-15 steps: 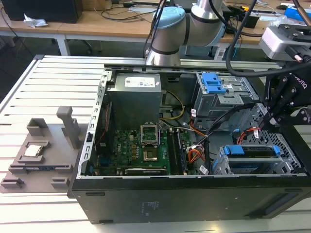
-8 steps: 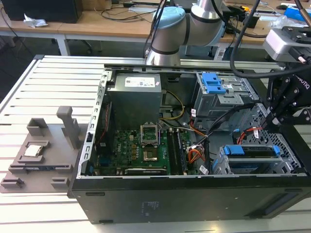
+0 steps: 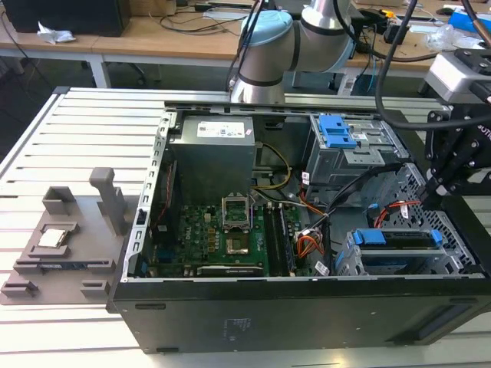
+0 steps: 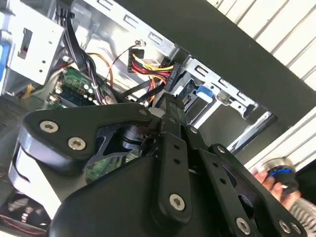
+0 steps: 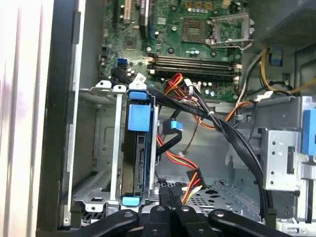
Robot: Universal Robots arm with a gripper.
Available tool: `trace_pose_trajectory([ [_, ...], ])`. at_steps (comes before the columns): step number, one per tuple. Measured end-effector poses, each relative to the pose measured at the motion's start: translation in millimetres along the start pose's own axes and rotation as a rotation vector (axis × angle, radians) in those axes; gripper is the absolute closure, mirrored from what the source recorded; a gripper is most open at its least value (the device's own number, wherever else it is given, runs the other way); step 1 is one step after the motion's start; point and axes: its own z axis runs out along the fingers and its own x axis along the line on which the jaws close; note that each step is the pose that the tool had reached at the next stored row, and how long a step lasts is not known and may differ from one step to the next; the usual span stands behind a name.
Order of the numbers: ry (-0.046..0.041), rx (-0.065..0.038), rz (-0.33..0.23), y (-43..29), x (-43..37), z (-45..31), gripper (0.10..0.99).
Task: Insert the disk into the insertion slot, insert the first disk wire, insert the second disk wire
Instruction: 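Insert the first disk wire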
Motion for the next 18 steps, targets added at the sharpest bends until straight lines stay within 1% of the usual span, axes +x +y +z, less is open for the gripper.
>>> trace_pose_trajectory([
  [1, 0.0007, 0.000, -0.014, -1.2, -0.1, 0.7, 0.980],
  [5, 0.0021, -0.001, -0.031, -9.0, -1.2, 1.8, 0.980],
  [7, 0.0024, -0.001, -0.037, -11.6, -1.5, 2.0, 0.980],
  [10, 0.0026, -0.001, -0.038, -11.7, -1.4, 1.9, 0.973],
  [11, 0.0026, -0.001, -0.038, -11.7, -1.4, 1.9, 0.918],
  [12, 0.0026, -0.001, -0.038, -11.7, -1.4, 1.9, 0.918],
  [13, 0.0026, -0.001, -0.039, -11.7, -1.4, 1.9, 0.792],
  [14, 0.0026, -0.001, -0.039, -11.7, -1.4, 1.9, 0.792],
  [15, 0.0033, -0.001, -0.039, -11.7, -1.4, 2.3, 0.725],
  [16, 0.0124, -0.002, -0.048, -11.9, -2.6, 4.5, 0.725],
  [18, 0.0226, -0.003, -0.065, -12.1, -3.8, 6.8, 0.725],
])
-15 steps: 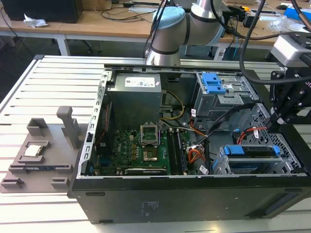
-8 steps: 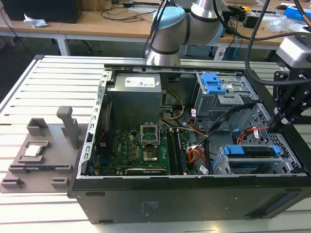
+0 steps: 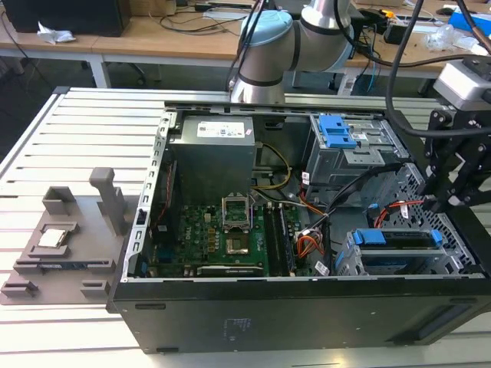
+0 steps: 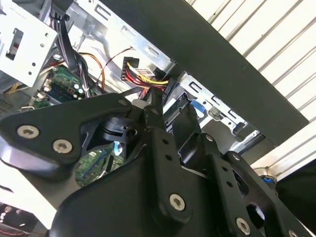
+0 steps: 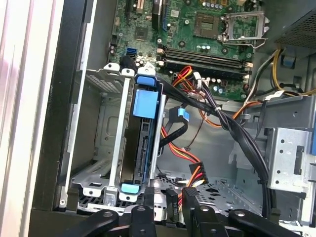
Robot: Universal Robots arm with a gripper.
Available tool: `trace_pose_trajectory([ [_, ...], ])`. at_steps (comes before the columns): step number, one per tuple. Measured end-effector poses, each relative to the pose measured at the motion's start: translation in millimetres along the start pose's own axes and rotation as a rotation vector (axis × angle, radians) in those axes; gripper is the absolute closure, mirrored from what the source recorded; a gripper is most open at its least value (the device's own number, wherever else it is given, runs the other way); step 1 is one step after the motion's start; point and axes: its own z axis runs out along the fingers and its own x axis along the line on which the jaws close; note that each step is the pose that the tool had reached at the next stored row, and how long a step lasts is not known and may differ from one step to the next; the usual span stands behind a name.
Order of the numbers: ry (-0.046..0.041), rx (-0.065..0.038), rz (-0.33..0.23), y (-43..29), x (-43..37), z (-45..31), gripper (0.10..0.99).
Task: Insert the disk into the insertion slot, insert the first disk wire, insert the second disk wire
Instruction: 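Insert the first disk wire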
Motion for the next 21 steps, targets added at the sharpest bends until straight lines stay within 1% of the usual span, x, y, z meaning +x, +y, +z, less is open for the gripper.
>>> trace_pose_trajectory([
  [1, 0.0057, -0.001, -0.011, -0.2, -1.0, 1.7, 0.725],
  [3, 0.0114, -0.001, -0.026, -1.6, -1.8, 4.0, 0.725],
  [5, 0.0140, -0.002, -0.038, -3.8, -2.1, 6.5, 0.725],
  [6, 0.0157, -0.002, -0.039, -3.9, -2.1, 6.5, 0.725],
  [10, 0.0186, -0.002, -0.039, -3.9, -2.1, 6.6, 0.737],
  [11, 0.0192, -0.003, -0.039, -3.9, -2.1, 6.6, 0.804],
  [12, 0.0197, -0.003, -0.039, -3.9, -2.1, 6.6, 0.804],
  [14, 0.0220, -0.003, -0.039, -3.9, -2.1, 6.6, 0.922],
  [20, 0.0253, -0.004, -0.039, -3.8, -2.2, 6.6, 0.922],
  [21, 0.0252, -0.004, -0.039, -2.3, -2.5, 6.6, 0.922],
])
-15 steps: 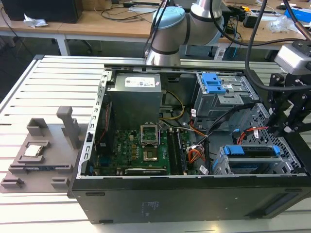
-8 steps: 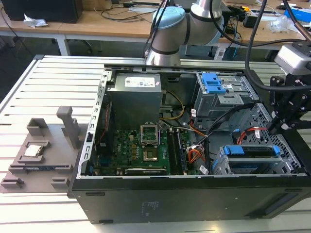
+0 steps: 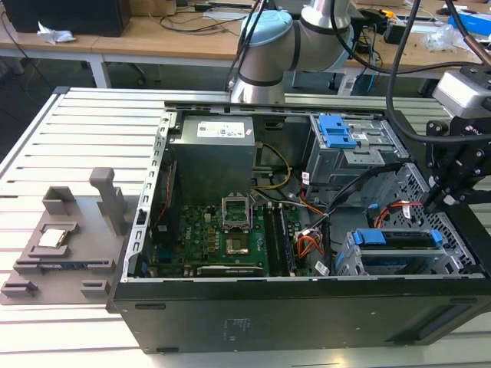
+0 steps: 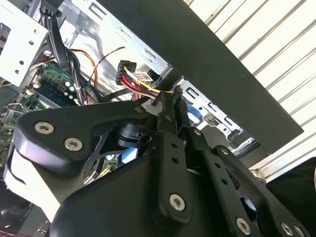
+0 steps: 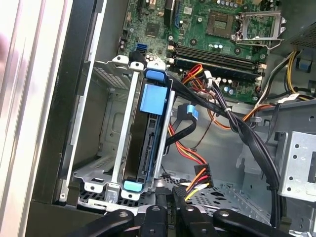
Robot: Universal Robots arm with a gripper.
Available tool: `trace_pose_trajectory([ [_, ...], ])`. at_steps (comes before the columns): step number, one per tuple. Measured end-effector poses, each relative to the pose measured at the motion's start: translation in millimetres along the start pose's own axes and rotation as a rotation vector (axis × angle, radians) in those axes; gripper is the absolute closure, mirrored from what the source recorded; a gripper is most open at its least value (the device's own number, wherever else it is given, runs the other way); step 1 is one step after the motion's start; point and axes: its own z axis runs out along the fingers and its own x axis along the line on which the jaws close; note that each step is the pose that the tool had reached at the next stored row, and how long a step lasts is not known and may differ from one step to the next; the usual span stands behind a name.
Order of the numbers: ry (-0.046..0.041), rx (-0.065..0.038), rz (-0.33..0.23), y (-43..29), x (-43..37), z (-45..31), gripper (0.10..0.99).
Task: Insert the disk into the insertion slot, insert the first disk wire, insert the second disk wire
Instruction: 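Insert the first disk wire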
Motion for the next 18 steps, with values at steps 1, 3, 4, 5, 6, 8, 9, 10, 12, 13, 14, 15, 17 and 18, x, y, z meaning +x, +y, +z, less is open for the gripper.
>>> trace_pose_trajectory([
  [1, 0.0000, 0.000, 0.000, 1.9, -0.3, 0.1, 0.922],
  [3, 0.0002, 0.001, 0.000, 10.4, -1.8, 0.4, 0.922],
  [4, 0.0002, 0.002, 0.000, 16.6, -3.0, 0.7, 0.922],
  [5, 0.0002, 0.002, 0.000, 18.8, -3.4, 0.8, 0.922],
  [6, 0.0004, 0.002, 0.000, 25.0, -4.5, 1.1, 0.922],
  [8, 0.0003, 0.002, 0.000, 28.4, -3.4, 1.4, 0.922],
  [9, 0.0003, 0.002, 0.000, 30.2, 0.1, 1.8, 0.922],
  [10, 0.0003, 0.002, 0.000, 30.9, 2.3, 2.2, 0.922],
  [12, 0.0004, 0.002, 0.000, 32.7, 9.8, 3.3, 0.922],
  [13, 0.0004, 0.002, 0.001, 34.0, 16.9, 5.5, 0.922],
  [14, -0.0004, 0.002, 0.008, 34.1, 17.5, 6.8, 0.922],
  [15, -0.0008, 0.002, 0.021, 34.1, 17.5, 7.7, 0.922],
  [17, -0.0040, 0.000, 0.096, 33.9, 17.4, 11.5, 0.922],
  [18, -0.0056, -0.001, 0.130, 33.8, 17.4, 13.0, 0.922],
])
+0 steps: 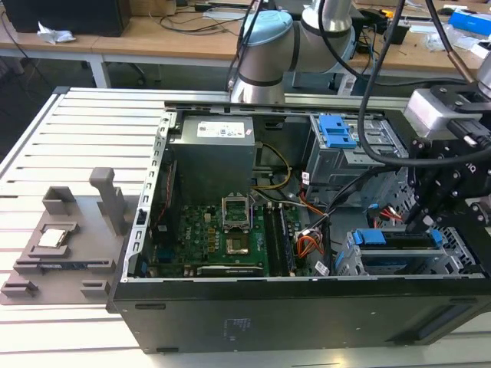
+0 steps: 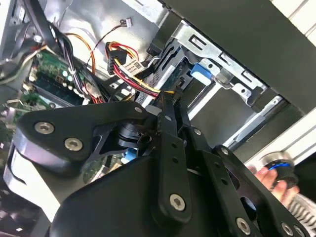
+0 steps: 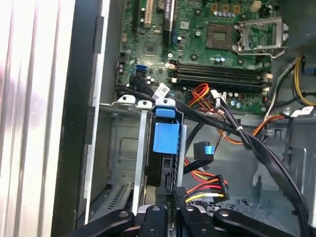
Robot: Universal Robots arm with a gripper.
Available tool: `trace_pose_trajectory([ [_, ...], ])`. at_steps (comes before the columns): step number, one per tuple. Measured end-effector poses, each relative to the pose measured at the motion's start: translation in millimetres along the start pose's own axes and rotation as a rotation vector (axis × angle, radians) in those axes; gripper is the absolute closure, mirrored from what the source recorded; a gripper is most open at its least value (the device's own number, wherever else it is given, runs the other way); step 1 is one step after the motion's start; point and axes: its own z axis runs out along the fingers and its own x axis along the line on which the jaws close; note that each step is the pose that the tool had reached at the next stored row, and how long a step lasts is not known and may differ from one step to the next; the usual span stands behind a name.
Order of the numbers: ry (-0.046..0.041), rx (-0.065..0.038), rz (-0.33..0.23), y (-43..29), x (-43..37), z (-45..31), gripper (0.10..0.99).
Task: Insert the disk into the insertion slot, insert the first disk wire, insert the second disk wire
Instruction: 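Insert the first disk wire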
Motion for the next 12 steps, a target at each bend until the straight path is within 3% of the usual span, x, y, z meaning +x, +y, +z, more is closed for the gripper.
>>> trace_pose_trajectory([
  [1, -0.0010, -0.001, 0.022, -1.6, 0.0, 1.0, 0.922],
  [12, -0.0012, -0.001, 0.023, -4.1, 0.1, 6.2, 0.922],
])
